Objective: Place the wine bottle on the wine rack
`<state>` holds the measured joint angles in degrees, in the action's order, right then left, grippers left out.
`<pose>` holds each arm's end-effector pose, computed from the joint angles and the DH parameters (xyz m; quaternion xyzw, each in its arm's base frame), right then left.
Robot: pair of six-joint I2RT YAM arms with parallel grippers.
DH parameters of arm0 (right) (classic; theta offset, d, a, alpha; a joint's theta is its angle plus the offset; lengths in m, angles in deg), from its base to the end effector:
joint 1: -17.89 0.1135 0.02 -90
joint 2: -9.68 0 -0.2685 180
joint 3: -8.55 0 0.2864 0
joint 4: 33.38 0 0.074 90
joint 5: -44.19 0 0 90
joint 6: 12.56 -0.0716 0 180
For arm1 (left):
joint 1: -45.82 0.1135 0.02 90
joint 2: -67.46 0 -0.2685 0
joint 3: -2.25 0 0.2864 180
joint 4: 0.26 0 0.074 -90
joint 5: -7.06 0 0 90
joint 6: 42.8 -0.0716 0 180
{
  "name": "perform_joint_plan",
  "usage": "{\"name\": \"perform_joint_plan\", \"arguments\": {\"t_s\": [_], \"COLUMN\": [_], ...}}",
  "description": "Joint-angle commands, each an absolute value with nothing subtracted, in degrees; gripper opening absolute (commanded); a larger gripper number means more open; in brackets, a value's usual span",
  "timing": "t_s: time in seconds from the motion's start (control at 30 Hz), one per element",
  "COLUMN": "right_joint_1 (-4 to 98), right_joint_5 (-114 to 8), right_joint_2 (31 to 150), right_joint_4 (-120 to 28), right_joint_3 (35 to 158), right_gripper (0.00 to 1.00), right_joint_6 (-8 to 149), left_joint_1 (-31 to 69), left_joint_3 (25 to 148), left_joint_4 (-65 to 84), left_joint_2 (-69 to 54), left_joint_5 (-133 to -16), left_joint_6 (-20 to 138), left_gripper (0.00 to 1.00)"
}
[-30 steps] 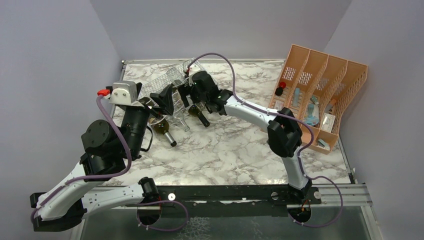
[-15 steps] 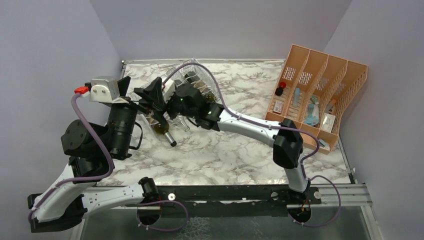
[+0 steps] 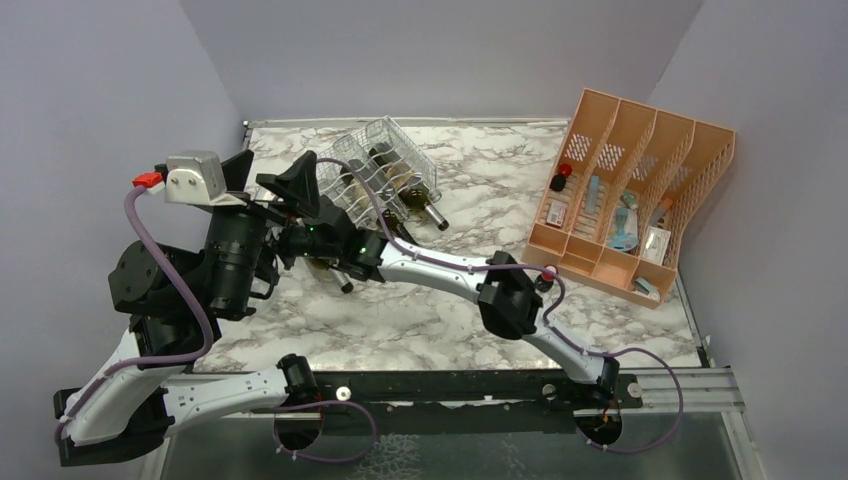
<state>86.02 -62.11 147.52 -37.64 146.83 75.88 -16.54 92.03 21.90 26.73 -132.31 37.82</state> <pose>0.2227 0.6087 0.2864 -0.4777 0.5512 0.4713 0.4958 0.1000 -0.0739 0.5596 -0.0098 0.5938 -0.1497 0.7905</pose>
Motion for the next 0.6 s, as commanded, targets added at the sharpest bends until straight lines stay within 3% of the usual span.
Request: {"name": "perform_joint_plan", "arguments": {"t_s": [0.0,0.37,0.57], "right_joint_1": [87.81,90.05,90.41], "right_joint_5": [-62.53,-61.52,-56.23], "right_joint_2": [153.47,164.53,169.09], "right_joint_4": [-31.2,-20.46,-15.18], "right_joint_3": [154.8,163.25,167.32], "right_gripper": [0.87,0.87,0.7], "right_joint_6": [73.93,73.98,73.58], "left_joint_1": [-16.67,-16.67,-16.67], "left_joint_3": [93.7,94.25,95.28], "left_joint_4": [24.09,26.8,29.15], "left_joint_2": [27.17,28.1,27.63], "left_joint_5": [-131.63,-132.27,-132.2], "left_joint_6": [39.27,40.97,42.54], "left_gripper": [0.99,0.99,0.99]}}
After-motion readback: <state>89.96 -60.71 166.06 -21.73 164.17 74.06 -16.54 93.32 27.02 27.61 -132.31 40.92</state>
